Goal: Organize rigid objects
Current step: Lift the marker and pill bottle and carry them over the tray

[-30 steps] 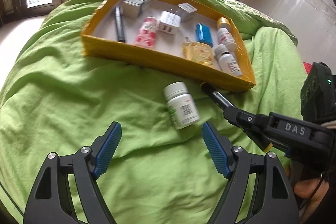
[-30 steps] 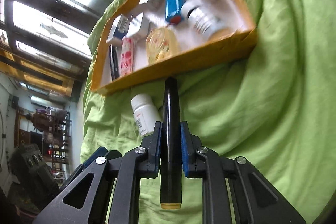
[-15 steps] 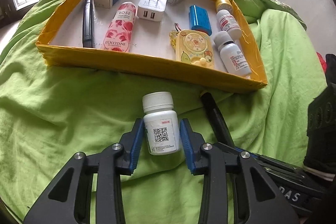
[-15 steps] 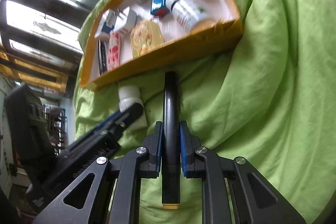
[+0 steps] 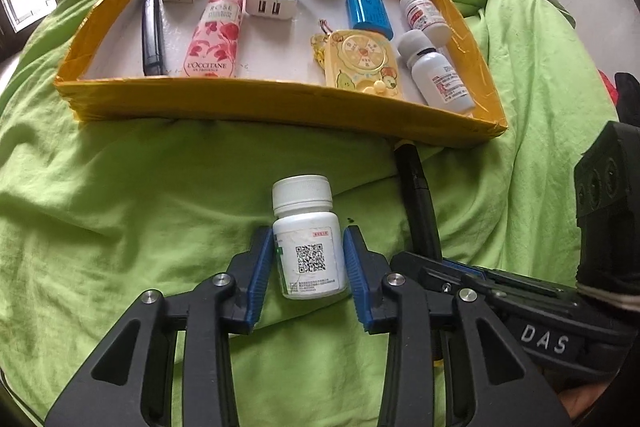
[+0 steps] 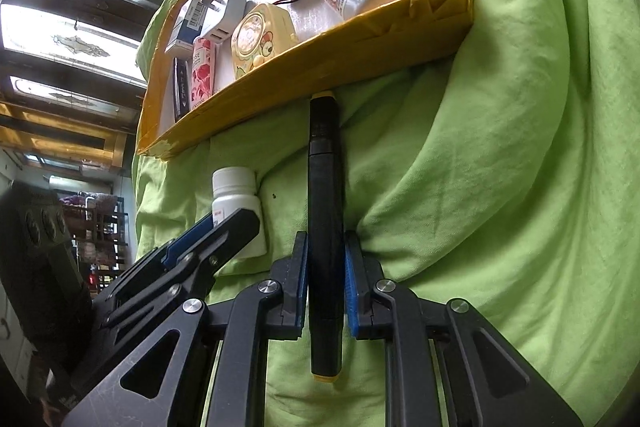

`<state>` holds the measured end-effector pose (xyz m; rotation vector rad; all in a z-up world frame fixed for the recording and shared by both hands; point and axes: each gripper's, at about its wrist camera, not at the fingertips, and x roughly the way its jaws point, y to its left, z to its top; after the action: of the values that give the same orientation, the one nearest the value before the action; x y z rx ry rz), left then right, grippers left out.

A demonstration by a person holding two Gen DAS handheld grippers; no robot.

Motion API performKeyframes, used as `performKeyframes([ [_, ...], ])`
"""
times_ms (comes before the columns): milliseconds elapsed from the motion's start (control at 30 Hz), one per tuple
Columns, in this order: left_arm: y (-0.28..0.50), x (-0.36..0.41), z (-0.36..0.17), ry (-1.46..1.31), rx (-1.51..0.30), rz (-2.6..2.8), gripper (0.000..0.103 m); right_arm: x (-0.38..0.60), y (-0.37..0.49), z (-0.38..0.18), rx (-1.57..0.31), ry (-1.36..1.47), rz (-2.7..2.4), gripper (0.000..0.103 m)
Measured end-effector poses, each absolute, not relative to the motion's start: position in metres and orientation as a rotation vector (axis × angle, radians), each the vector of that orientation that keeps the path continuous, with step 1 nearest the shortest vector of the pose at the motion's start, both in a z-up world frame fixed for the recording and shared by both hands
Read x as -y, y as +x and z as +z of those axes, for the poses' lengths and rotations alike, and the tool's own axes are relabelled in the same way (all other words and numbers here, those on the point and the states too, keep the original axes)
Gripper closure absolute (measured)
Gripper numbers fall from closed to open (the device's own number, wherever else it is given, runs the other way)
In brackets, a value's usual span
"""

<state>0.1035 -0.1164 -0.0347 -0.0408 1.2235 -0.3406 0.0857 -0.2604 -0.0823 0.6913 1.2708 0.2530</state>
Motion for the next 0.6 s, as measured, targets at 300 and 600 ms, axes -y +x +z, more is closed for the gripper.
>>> performKeyframes([
  [300,0.095,0.093,-0.024,-0.132,-1.162,-0.340,0.072,0.248,0.086,-0.061,-1.193,0.592,0.315,0.089],
  [600,0.102,0.066,0.020,-0.186,-1.069,-0.345,0.072,0.251,0.081,-0.045,-1.142,0.613,0.354,0.089],
])
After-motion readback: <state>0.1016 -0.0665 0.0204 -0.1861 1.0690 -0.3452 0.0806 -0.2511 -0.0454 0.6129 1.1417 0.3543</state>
